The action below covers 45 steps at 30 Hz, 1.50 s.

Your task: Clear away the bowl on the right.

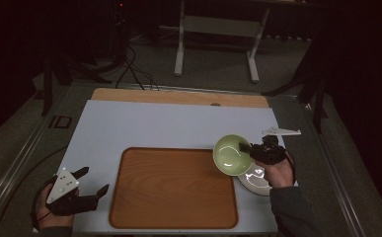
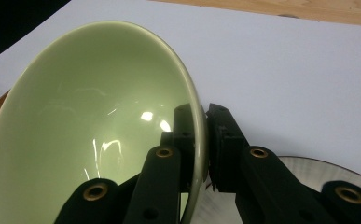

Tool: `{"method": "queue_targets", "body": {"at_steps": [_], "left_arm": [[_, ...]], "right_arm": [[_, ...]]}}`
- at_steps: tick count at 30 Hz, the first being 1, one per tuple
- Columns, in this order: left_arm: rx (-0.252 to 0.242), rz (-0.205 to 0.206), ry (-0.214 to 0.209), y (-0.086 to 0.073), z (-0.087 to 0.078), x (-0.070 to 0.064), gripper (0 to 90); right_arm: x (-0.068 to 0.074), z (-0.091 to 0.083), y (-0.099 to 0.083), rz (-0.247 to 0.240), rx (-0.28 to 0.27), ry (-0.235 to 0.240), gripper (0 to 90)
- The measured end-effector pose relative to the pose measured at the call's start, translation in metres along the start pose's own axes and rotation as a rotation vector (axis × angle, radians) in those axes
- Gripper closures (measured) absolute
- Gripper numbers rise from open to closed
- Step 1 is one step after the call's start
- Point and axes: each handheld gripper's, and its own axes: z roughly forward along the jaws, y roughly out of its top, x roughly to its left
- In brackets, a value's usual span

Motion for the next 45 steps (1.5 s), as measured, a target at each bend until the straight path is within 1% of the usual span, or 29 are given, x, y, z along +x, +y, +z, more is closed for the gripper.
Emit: {"method": "queue_targets", "body": {"at_steps": [7, 12, 13, 15, 22, 27, 31, 37, 45], "left_arm": [[-0.001, 0.002, 0.0, 0.0, 0.0, 0.0, 15.1], [-0.002, 0.002, 0.0, 0.0, 0.0, 0.0, 15.1], [-0.001, 0.002, 0.0, 0.0, 0.0, 0.0, 15.1], [-0.002, 0.003, 0.0, 0.0, 0.0, 0.0, 15.1], [-0.003, 0.003, 0.0, 0.0, -0.001, 0.0, 15.1], [-0.005, 0.003, 0.0, 0.0, -0.001, 0.0, 15.1], [-0.006, 0.003, 0.0, 0.0, -0.001, 0.0, 15.1], [-0.005, 0.003, -0.001, 0.0, -0.001, 0.0, 15.1], [-0.006, 0.003, -0.001, 0.0, -0.001, 0.0, 15.1]], "right_arm": [[0.01, 0.006, 0.001, -0.02, 0.007, 0.007, 82.2], [0.014, 0.007, 0.002, -0.028, 0.009, 0.012, 82.1], [0.017, 0.007, 0.003, -0.034, 0.005, 0.015, 82.1], [0.019, 0.008, 0.003, -0.036, 0.004, 0.017, 82.1], [0.026, 0.013, 0.002, -0.051, 0.013, 0.004, 82.1], [0.033, 0.018, 0.001, -0.065, 0.021, 0.011, 82.1], [0.037, 0.021, 0.001, -0.07, 0.019, 0.017, 82.1], [0.041, 0.024, 0.0, -0.06, 0.018, 0.016, 82.1], [0.05, 0.028, 0.0, -0.077, 0.017, 0.032, 82.0]]}}
